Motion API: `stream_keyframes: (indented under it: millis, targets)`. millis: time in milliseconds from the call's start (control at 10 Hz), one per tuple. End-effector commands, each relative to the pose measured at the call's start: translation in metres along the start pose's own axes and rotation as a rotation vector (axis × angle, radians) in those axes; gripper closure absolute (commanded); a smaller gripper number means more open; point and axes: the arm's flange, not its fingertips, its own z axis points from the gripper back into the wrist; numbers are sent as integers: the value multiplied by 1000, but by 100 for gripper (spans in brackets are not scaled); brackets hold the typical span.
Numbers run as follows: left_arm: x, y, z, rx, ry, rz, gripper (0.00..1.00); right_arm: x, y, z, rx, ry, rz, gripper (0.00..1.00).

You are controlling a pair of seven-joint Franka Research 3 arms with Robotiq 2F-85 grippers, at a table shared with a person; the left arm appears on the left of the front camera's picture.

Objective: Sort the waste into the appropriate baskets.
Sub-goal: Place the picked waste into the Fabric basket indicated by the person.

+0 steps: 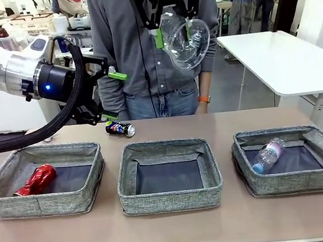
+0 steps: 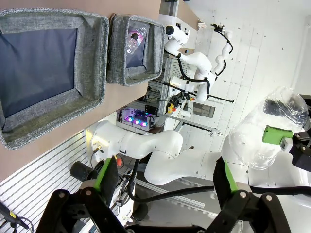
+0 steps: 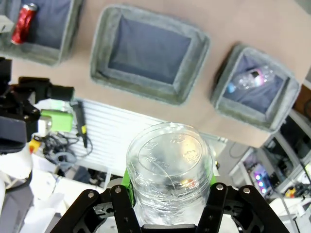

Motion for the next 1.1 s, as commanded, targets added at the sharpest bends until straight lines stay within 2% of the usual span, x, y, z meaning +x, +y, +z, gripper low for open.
stream_keyframes:
  millis: [0,1000]
  targets:
    - [0,-1,0,7,0,-2,0,-3,-1,3,-1,-6,-9,41]
    - [0,-1,0,7,0,-2,0,-3,-1,3,-1,-6,-9,41]
